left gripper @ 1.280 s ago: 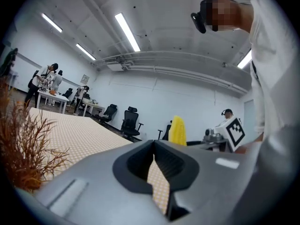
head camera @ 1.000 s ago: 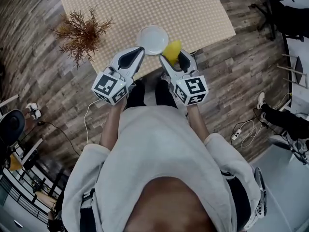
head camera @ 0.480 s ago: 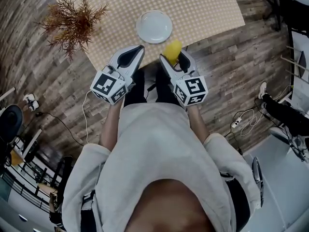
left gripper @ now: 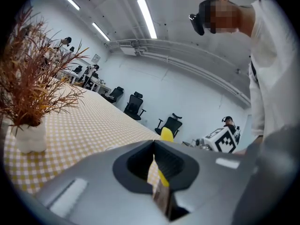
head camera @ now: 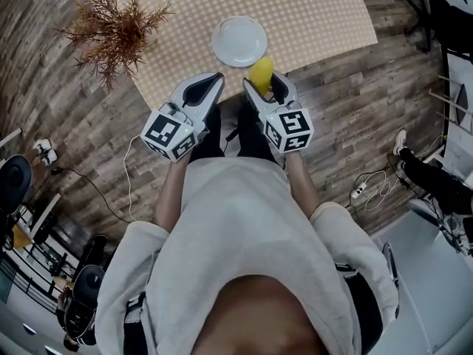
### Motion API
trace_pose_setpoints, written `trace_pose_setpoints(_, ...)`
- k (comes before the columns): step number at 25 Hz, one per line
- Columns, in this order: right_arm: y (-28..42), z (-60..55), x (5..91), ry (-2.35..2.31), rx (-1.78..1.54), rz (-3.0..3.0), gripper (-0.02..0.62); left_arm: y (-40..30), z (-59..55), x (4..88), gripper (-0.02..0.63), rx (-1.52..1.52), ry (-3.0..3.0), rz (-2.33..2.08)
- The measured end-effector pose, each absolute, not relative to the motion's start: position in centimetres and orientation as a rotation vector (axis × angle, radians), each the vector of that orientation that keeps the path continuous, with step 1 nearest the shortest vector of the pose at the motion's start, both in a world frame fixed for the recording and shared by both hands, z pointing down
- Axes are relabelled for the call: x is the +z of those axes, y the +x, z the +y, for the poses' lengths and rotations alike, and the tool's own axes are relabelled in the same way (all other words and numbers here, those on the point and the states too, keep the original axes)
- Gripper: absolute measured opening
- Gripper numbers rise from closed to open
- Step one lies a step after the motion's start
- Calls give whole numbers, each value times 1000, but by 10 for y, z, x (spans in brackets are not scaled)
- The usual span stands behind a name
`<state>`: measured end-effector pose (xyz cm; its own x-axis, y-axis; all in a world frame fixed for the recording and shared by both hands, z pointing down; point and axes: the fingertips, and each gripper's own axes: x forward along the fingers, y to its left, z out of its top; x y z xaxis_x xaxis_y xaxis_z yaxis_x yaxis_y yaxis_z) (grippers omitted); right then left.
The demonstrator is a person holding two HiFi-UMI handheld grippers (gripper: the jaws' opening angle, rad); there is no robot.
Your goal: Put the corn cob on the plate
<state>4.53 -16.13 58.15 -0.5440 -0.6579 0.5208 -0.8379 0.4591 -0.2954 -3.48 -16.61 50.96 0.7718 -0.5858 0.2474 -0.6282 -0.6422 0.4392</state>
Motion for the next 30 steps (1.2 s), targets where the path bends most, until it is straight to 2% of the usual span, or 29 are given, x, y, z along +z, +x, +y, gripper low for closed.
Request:
trace_pose_setpoints(22, 16, -255, 627, 1144, 671, -2348, 250, -69, -162, 516, 9, 102, 2395, -1005)
trace_pose_setpoints(25, 11, -259, 627, 1093, 579, -2334, 250, -73, -163, 517, 9, 99, 2385, -1015)
trace_pose_setpoints(30, 5, -254, 631, 925, 229, -2249, 250, -75, -165, 518, 9, 87, 2382, -1021)
